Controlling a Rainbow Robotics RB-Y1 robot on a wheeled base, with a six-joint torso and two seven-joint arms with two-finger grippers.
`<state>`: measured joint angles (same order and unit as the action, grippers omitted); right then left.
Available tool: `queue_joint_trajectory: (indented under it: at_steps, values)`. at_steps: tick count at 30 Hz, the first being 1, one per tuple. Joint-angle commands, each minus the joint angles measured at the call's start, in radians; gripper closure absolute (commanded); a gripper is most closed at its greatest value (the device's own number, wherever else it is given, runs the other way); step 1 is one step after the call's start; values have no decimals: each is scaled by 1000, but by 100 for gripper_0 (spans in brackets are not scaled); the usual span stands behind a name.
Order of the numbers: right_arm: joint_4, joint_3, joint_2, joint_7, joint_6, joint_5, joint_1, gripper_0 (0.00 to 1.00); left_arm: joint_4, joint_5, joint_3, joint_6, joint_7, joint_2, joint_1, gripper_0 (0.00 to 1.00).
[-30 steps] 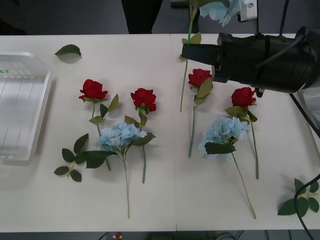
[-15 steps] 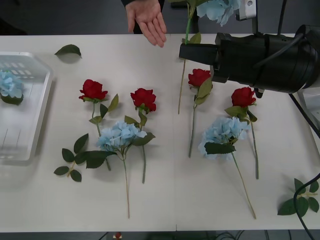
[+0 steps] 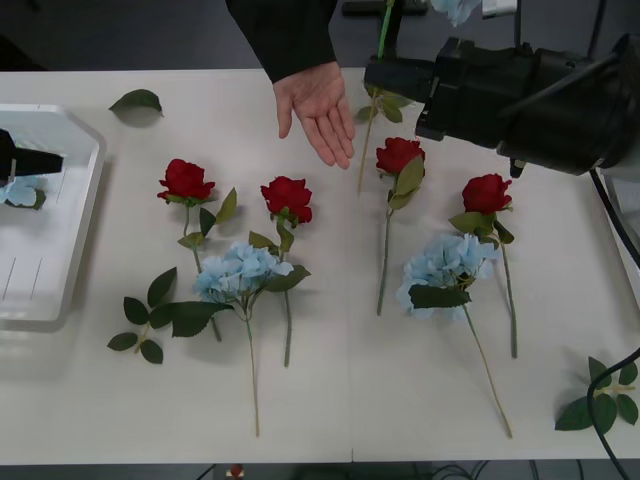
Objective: Place the red flowers into the right box and the blue flowers into the left box. If a person shows an open palm, hand one flower to the person first, then continue sorting.
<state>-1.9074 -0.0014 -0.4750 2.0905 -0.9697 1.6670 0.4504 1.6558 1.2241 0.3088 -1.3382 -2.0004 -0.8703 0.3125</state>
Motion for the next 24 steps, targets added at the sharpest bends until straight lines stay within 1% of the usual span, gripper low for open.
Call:
queue_joint_trajectory:
  at_steps: [1,6,12,17,24]
  values:
    - [-50,-40,-7,152,60,-49,31,100,71,31,-4,-53,12,7,-1,0]
    - [-50,-58,-10,316,154,-132,51,100,98,17,-4,-71,3,8,-1,0]
    - [-48,-58,-10,451,232,-251,68,100,102,21,-10,-71,-8,10,-1,0]
    - [-45,-52,-11,513,246,-320,87,100,101,23,-10,-71,-18,8,-1,0]
    - [-30,-31,-10,528,279,-319,91,100,102,17,-5,-68,-18,10,-1,0]
